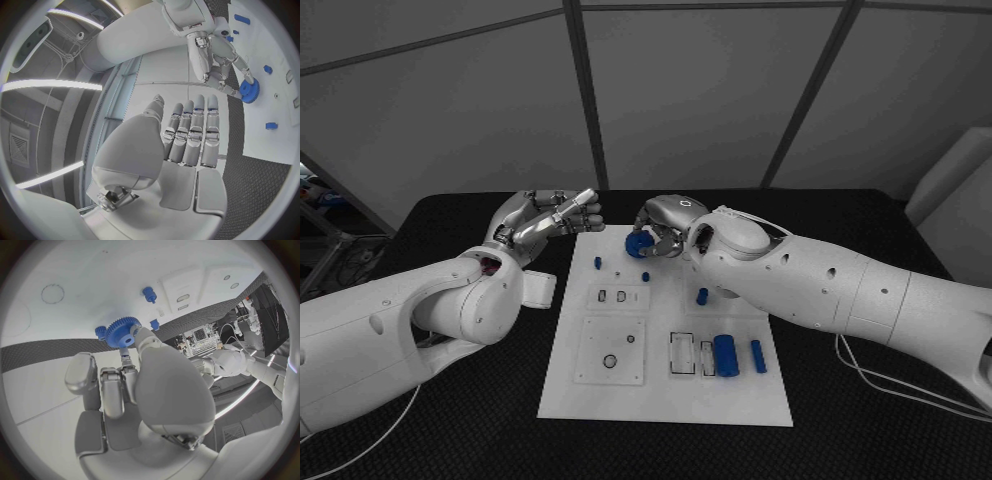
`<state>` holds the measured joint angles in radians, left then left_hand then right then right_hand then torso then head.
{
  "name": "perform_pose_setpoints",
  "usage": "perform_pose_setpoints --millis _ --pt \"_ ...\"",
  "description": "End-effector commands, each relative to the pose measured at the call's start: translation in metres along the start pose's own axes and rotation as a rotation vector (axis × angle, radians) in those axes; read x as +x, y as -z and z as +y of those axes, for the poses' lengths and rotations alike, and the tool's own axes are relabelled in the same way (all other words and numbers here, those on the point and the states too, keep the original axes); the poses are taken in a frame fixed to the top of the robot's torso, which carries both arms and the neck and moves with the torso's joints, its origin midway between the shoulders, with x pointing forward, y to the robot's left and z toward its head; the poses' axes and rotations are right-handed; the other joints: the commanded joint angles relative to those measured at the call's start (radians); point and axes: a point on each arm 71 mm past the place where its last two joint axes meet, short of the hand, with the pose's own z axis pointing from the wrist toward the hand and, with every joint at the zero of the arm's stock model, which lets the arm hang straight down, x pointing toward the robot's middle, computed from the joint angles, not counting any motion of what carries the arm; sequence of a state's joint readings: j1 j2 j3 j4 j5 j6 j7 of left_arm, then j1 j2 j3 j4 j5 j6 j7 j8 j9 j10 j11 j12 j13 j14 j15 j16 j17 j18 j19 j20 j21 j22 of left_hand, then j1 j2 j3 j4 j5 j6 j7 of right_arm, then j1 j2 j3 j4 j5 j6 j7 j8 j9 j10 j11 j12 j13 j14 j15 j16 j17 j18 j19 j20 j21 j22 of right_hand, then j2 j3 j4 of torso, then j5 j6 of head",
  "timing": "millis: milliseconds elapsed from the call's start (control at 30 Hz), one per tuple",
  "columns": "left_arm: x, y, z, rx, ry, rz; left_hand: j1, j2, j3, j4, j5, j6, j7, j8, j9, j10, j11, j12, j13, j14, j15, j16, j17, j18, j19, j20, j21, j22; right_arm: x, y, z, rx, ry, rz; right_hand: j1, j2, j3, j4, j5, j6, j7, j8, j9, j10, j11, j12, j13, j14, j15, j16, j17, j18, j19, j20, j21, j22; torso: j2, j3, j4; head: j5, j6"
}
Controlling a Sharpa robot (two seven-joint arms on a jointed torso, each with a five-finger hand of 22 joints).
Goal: Assemble the parts on the task board
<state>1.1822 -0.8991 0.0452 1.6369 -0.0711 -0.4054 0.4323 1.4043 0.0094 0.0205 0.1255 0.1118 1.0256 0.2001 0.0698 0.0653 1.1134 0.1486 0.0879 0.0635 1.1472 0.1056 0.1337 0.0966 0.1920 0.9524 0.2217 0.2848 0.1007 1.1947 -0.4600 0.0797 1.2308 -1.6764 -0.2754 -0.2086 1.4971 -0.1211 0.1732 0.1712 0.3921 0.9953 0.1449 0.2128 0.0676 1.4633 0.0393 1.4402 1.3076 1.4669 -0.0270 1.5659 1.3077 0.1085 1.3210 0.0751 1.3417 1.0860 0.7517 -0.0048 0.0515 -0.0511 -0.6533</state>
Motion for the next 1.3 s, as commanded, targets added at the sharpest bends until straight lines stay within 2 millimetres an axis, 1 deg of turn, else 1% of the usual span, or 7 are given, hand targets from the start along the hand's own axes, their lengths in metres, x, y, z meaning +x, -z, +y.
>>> perform_pose_setpoints --millis 33,467,600,700,833,1067,1300 --pt "0.0018 -0.0006 -0.0014 0.007 0.005 0.014 0.002 -0.001 -0.002 -0.006 -0.003 0.002 0.004 -0.007 -0.001 0.001 0.002 -0.006 0.001 0.008 0.003 -0.004 0.002 -0.008 0.003 0.0 -0.004 -0.001 0.0028 -0.0007 0.001 -0.011 0.019 0.023 -0.011 -0.003 0.005 0.001 -0.005 0.05 -0.025 0.004 0.002 0.008 -0.003 0.002 0.113 0.103 -0.006 0.004 0.26 -0.014 0.002 0.0 0.005 -0.001 0.001 0.0004 -0.0023 0.001 -0.001" --pt "0.0018 -0.0007 -0.0013 0.006 0.005 0.014 0.002 -0.001 -0.002 -0.006 -0.003 0.002 0.004 -0.007 -0.001 0.001 0.002 -0.006 0.001 0.008 0.003 -0.004 0.002 -0.008 0.003 0.0 -0.004 -0.001 0.0077 -0.0033 -0.0015 0.007 0.027 0.043 -0.031 -0.017 0.026 -0.001 -0.018 0.033 -0.015 -0.02 -0.001 -0.007 0.004 -0.015 0.095 0.102 0.0 0.002 0.256 -0.013 -0.002 0.005 0.002 -0.006 0.0 0.0006 -0.0008 0.001 -0.003" --pt "0.0016 -0.0006 -0.0013 0.006 0.004 0.014 0.002 -0.001 -0.002 -0.006 -0.003 0.002 0.004 -0.007 -0.001 0.001 0.002 -0.006 0.001 0.008 0.003 -0.004 0.002 -0.008 0.003 0.0 -0.004 -0.001 0.008 -0.0041 -0.0022 0.011 0.024 0.041 -0.052 -0.031 0.031 0.001 -0.04 -0.028 0.005 -0.061 -0.005 -0.026 0.021 -0.038 0.071 0.102 0.013 0.003 0.257 -0.013 -0.006 0.014 -0.001 -0.011 0.0 0.0005 -0.0024 0.003 0.0" --pt "0.0017 -0.0006 -0.0014 0.006 0.005 0.014 0.002 -0.001 -0.002 -0.006 -0.003 0.002 0.004 -0.007 -0.001 0.001 0.002 -0.006 0.001 0.008 0.003 -0.004 0.002 -0.008 0.003 0.0 -0.004 -0.001 0.0084 -0.0048 -0.0026 0.014 0.019 0.042 -0.071 -0.046 0.016 0.005 -0.114 -0.13 0.012 -0.121 -0.006 -0.042 0.031 -0.057 0.05 0.103 0.024 0.004 0.26 -0.012 -0.009 0.025 -0.003 -0.014 0.0 0.0006 -0.0021 0.002 0.001" --pt "0.0014 -0.0006 -0.0014 0.006 0.004 0.014 0.002 -0.001 -0.002 -0.006 -0.003 0.002 0.004 -0.007 -0.001 0.001 0.002 -0.006 0.001 0.008 0.003 -0.004 0.002 -0.008 0.003 0.0 -0.004 -0.001 0.0089 -0.0052 -0.0034 0.02 0.016 0.047 -0.086 -0.06 -0.014 0.026 -0.125 -0.228 0.019 -0.152 -0.008 -0.05 0.037 -0.065 0.04 0.104 0.03 0.005 0.263 -0.012 -0.01 0.032 -0.003 -0.014 0.0 0.0006 -0.0016 0.002 0.001" --pt "0.0007 -0.0004 -0.0014 0.005 0.003 0.012 0.001 -0.001 -0.003 -0.006 -0.003 0.001 0.005 -0.007 -0.001 0.001 0.003 -0.008 0.001 0.008 0.003 -0.005 0.002 -0.008 0.004 0.0 -0.005 -0.002 0.0098 -0.0043 -0.0055 0.027 0.01 0.064 -0.102 -0.051 -0.034 0.067 -0.103 -0.142 0.025 -0.132 0.005 -0.049 0.043 -0.063 0.041 0.104 0.035 0.005 0.263 -0.011 -0.01 0.039 -0.001 -0.012 0.0 0.0008 -0.0022 0.003 0.004" --pt "0.0005 -0.0004 -0.0015 0.005 0.003 0.012 0.001 -0.001 -0.003 -0.006 -0.003 0.001 0.005 -0.007 -0.001 0.001 0.003 -0.008 0.001 0.008 0.003 -0.005 0.002 -0.008 0.004 0.0 -0.005 -0.002 0.0086 -0.002 -0.0083 0.03 -0.003 0.06 -0.125 -0.033 -0.035 0.091 -0.06 -0.096 0.023 -0.116 0.009 -0.043 0.042 -0.054 0.05 0.104 0.035 0.005 0.263 -0.012 -0.009 0.04 0.0 -0.01 0.0 0.0012 -0.0026 0.003 0.003"
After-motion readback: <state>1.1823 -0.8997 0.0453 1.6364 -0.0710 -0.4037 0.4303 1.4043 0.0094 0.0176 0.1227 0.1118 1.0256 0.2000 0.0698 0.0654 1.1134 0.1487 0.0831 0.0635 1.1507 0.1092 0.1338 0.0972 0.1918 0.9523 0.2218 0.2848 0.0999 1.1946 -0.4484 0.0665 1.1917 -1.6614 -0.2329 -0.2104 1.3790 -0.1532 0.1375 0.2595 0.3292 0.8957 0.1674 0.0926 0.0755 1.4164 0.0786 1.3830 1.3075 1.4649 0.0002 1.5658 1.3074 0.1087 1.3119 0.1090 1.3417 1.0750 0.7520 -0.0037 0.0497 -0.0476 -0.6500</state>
